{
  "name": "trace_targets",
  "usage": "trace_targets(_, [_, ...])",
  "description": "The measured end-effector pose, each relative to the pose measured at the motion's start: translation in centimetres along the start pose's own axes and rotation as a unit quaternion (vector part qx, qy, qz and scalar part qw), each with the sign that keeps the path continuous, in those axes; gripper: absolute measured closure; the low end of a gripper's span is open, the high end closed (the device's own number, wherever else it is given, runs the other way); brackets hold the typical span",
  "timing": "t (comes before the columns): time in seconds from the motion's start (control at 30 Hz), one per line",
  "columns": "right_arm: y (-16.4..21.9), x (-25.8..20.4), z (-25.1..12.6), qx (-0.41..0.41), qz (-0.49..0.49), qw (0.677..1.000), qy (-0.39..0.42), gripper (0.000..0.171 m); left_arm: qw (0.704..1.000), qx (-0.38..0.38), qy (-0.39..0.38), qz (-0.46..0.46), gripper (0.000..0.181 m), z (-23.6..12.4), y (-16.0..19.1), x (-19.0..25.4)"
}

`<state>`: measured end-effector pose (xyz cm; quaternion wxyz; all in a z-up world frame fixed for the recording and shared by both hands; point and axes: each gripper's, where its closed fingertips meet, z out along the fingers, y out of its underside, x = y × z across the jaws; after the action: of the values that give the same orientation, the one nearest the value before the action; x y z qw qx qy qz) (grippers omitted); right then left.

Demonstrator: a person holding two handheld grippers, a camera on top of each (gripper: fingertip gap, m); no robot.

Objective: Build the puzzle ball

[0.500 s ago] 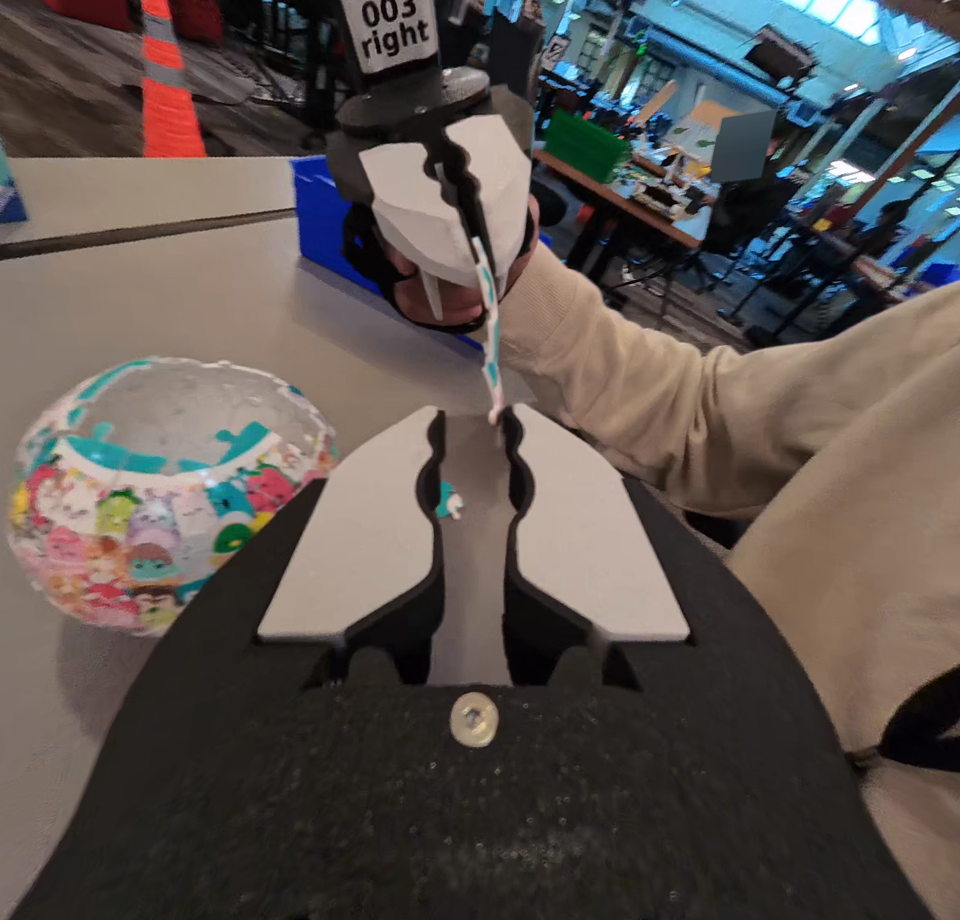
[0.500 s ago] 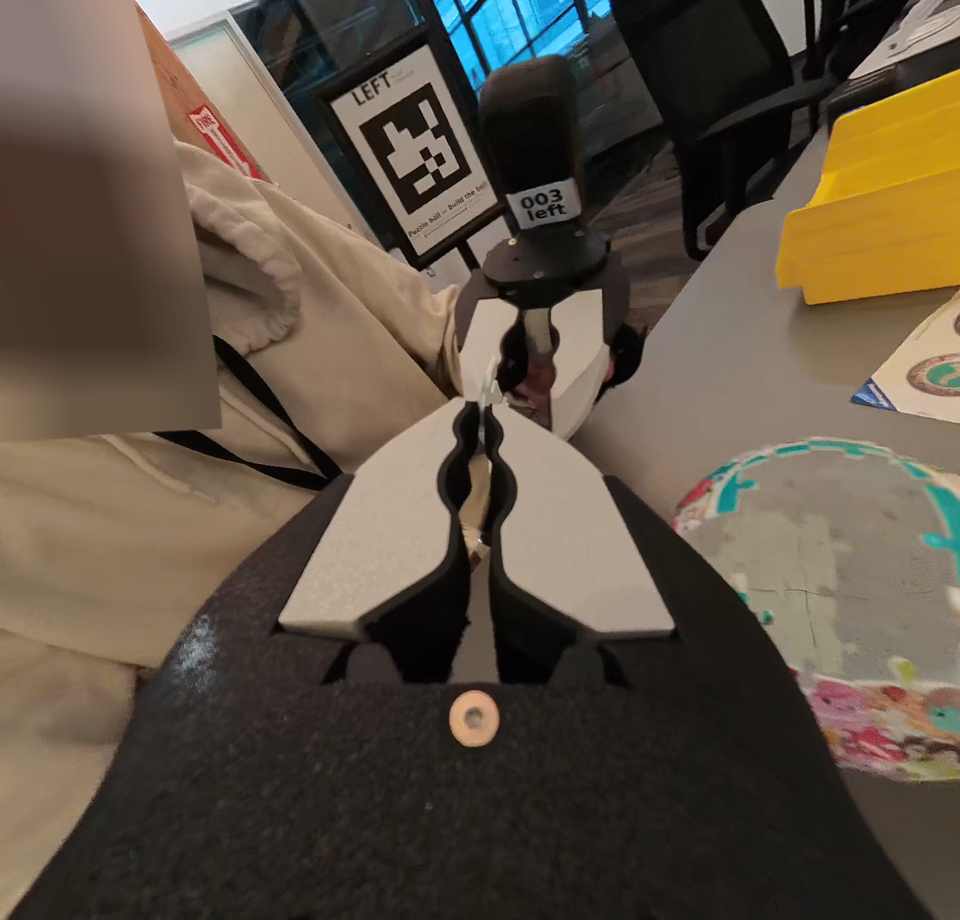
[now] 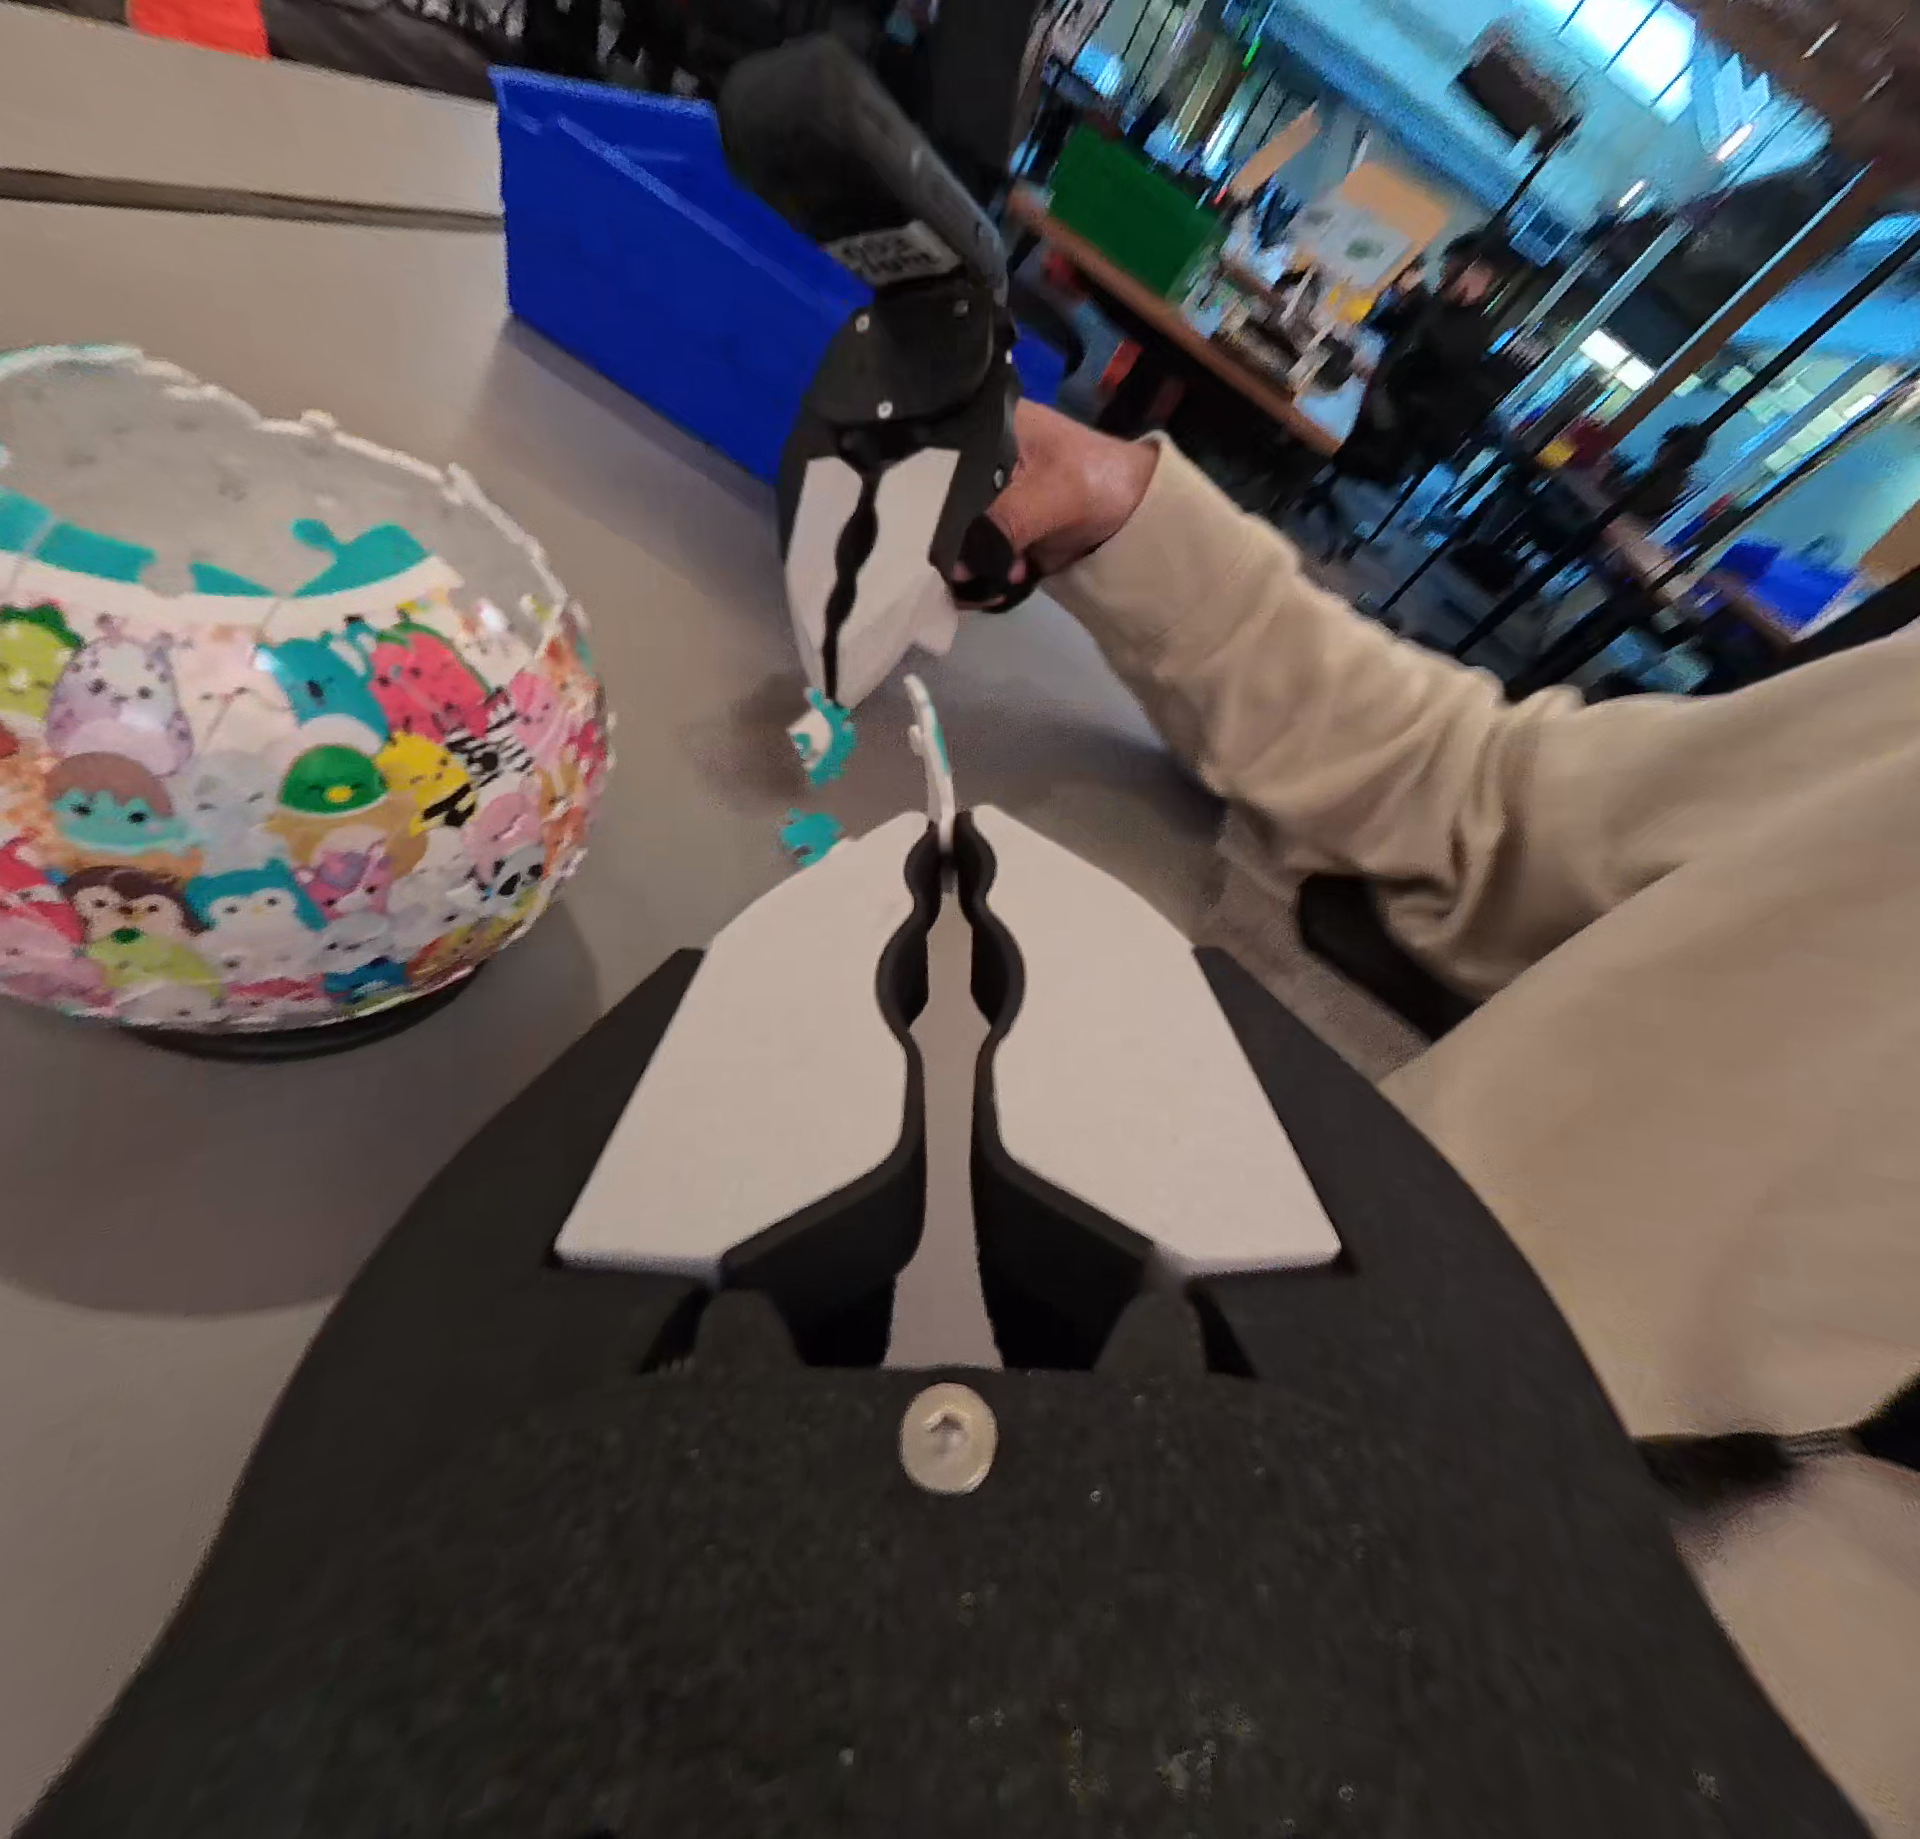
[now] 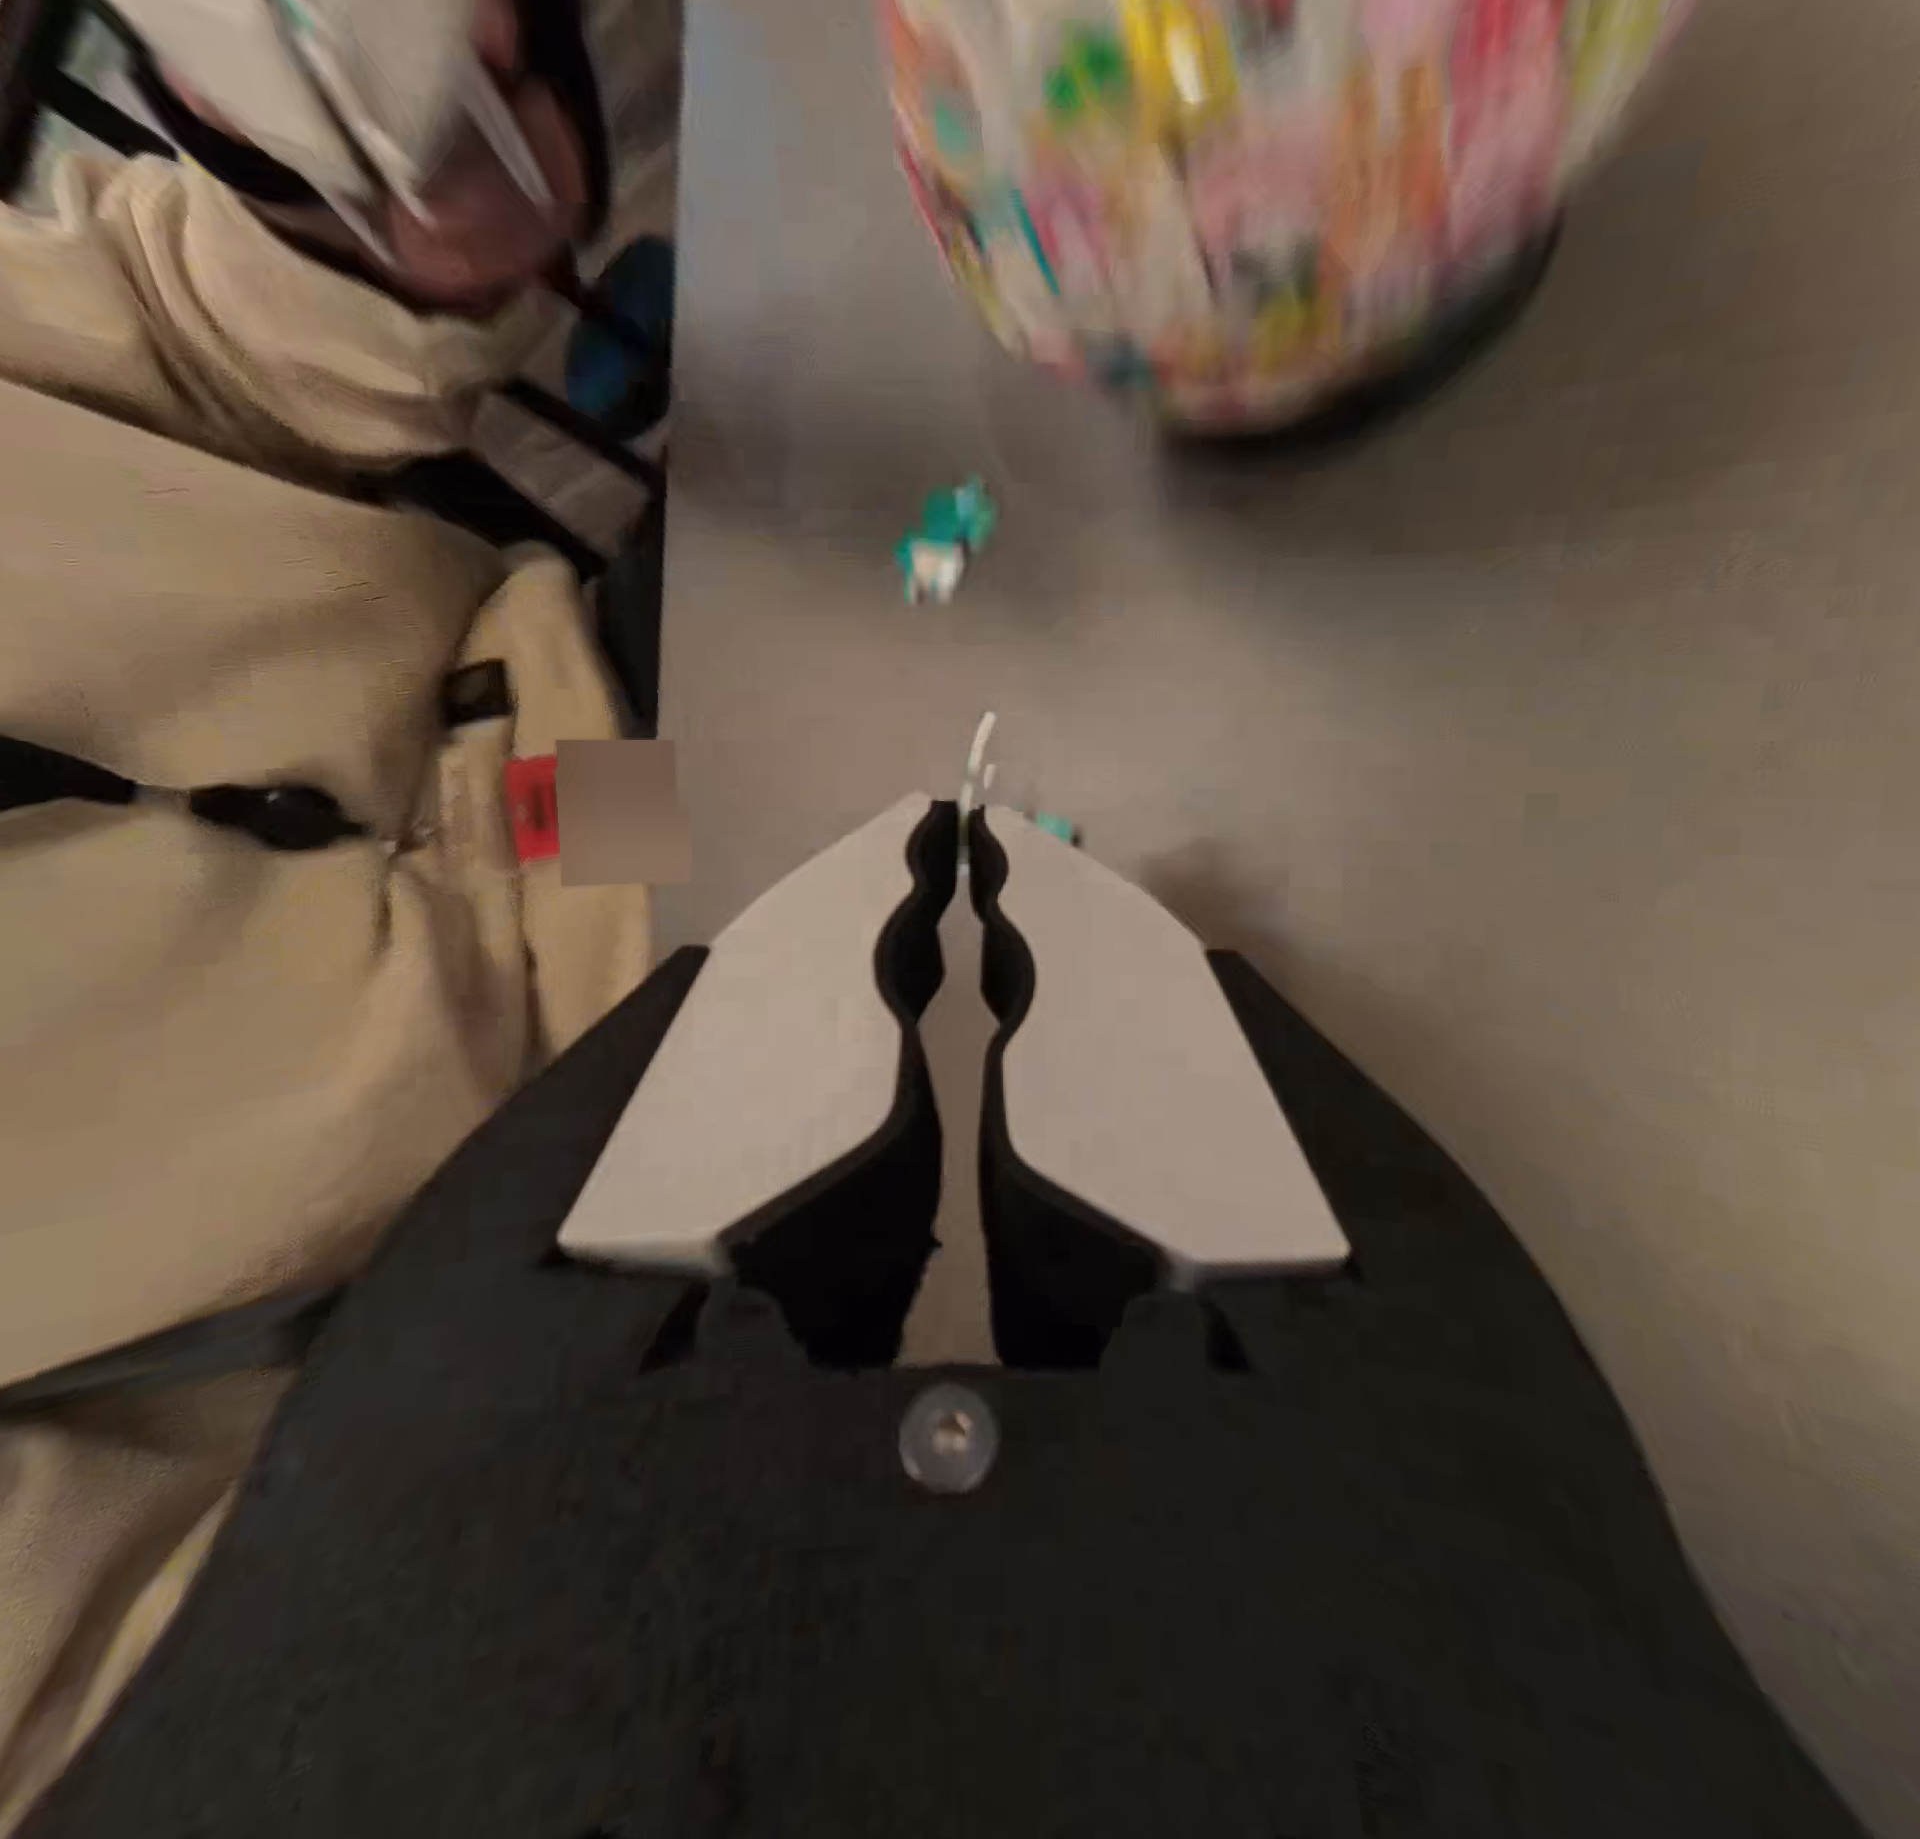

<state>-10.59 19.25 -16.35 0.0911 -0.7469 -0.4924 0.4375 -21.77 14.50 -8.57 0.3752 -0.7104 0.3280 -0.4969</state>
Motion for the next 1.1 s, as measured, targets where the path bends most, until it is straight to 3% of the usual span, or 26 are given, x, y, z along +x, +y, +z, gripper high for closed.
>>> trace_targets(0.1, [3.3, 2.1, 1.7, -0.031, 0.042, 0.998, -0.019, 0.168, 0.999, -0.032, -0.009, 0.018, 0.18, 1.0, 1.1, -0.8])
trace_targets(0.23, [4.4, 4.6, 1.4, -0.063, 0.023, 0.997, 0.028, 0.166, 0.999, -0.04, 0.005, 0.007, 0.179, 1.8, 0.9, -1.3])
trace_targets(0.27, [3.8, 5.2, 0.8, -0.059, 0.01, 0.997, 0.05, 0.156, 0.999, -0.042, 0.002, 0.007, 0.18, 1.9, 0.8, -1.5])
trace_targets(0.33, [1.1, 4.8, -0.8, -0.043, -0.026, 0.996, 0.075, 0.151, 0.999, -0.045, 0.002, 0.007, 0.18, 1.8, 0.5, -1.8])
trace_targets(0.43, [-5.7, -3.0, -0.9, 0.023, -0.161, 0.986, -0.022, 0.153, 0.999, -0.05, 0.005, 0.016, 0.18, 1.9, 0.0, -1.8])
trace_targets(0.5, [-7.6, -6.6, 0.4, -0.02, -0.236, 0.971, -0.044, 0.155, 0.998, -0.052, 0.01, 0.026, 0.179, 2.1, -0.4, -1.6])
trace_targets(0.6, [-9.8, -8.1, 1.5, -0.06, -0.287, 0.955, -0.049, 0.158, 0.997, -0.052, 0.01, 0.048, 0.179, 2.0, -1.0, -1.3])
trace_targets(1.1, [-12.2, -7.3, 1.8, -0.172, -0.326, 0.925, -0.089, 0.167, 0.996, -0.06, 0.0, 0.069, 0.179, 1.9, -3.1, -2.1])
